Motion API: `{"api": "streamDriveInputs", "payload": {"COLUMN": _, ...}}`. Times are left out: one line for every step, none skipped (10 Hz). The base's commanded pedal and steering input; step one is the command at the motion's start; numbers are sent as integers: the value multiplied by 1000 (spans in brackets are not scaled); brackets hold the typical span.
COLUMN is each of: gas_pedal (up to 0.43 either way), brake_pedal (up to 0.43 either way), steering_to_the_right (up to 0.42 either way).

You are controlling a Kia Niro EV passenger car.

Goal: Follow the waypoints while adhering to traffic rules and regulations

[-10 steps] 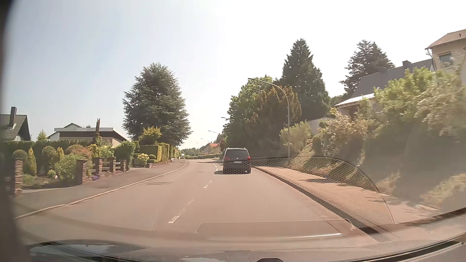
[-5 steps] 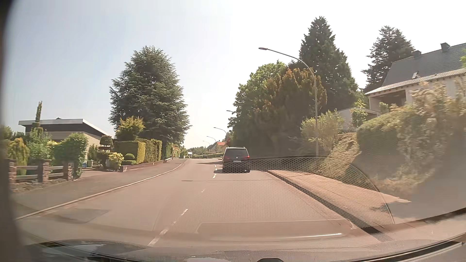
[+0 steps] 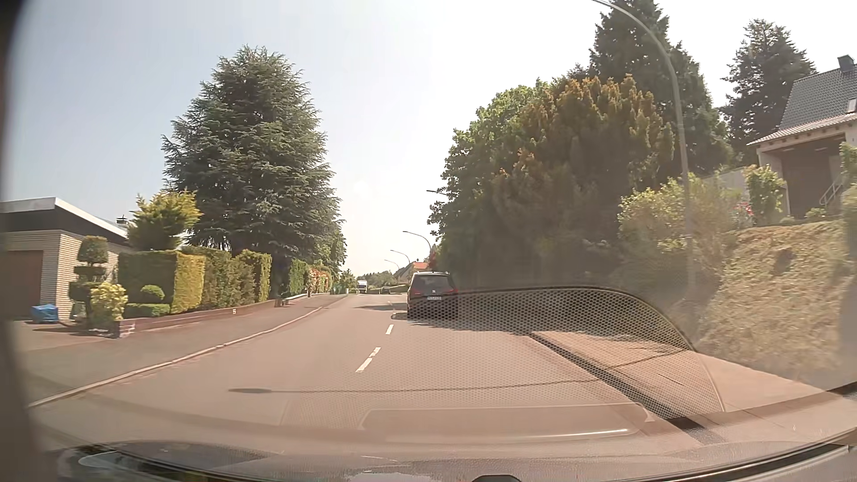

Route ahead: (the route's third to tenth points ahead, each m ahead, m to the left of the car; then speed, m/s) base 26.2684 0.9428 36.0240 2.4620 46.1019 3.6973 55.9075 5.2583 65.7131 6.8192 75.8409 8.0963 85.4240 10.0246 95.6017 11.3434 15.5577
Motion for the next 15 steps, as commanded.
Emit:
{"api": "streamDriveInputs", "payload": {"gas_pedal": 268, "brake_pedal": 0, "steering_to_the_right": -20}}
{"api": "streamDriveInputs", "payload": {"gas_pedal": 268, "brake_pedal": 0, "steering_to_the_right": -20}}
{"api": "streamDriveInputs", "payload": {"gas_pedal": 268, "brake_pedal": 0, "steering_to_the_right": -20}}
{"api": "streamDriveInputs", "payload": {"gas_pedal": 268, "brake_pedal": 0, "steering_to_the_right": -20}}
{"api": "streamDriveInputs", "payload": {"gas_pedal": 268, "brake_pedal": 0, "steering_to_the_right": -20}}
{"api": "streamDriveInputs", "payload": {"gas_pedal": 268, "brake_pedal": 0, "steering_to_the_right": -20}}
{"api": "streamDriveInputs", "payload": {"gas_pedal": 268, "brake_pedal": 0, "steering_to_the_right": -19}}
{"api": "streamDriveInputs", "payload": {"gas_pedal": 268, "brake_pedal": 0, "steering_to_the_right": -19}}
{"api": "streamDriveInputs", "payload": {"gas_pedal": 260, "brake_pedal": 0, "steering_to_the_right": -20}}
{"api": "streamDriveInputs", "payload": {"gas_pedal": 248, "brake_pedal": 0, "steering_to_the_right": -20}}
{"api": "streamDriveInputs", "payload": {"gas_pedal": 228, "brake_pedal": 0, "steering_to_the_right": -19}}
{"api": "streamDriveInputs", "payload": {"gas_pedal": 220, "brake_pedal": 0, "steering_to_the_right": -19}}
{"api": "streamDriveInputs", "payload": {"gas_pedal": 220, "brake_pedal": 0, "steering_to_the_right": -19}}
{"api": "streamDriveInputs", "payload": {"gas_pedal": 209, "brake_pedal": 0, "steering_to_the_right": -19}}
{"api": "streamDriveInputs", "payload": {"gas_pedal": 209, "brake_pedal": 0, "steering_to_the_right": -18}}
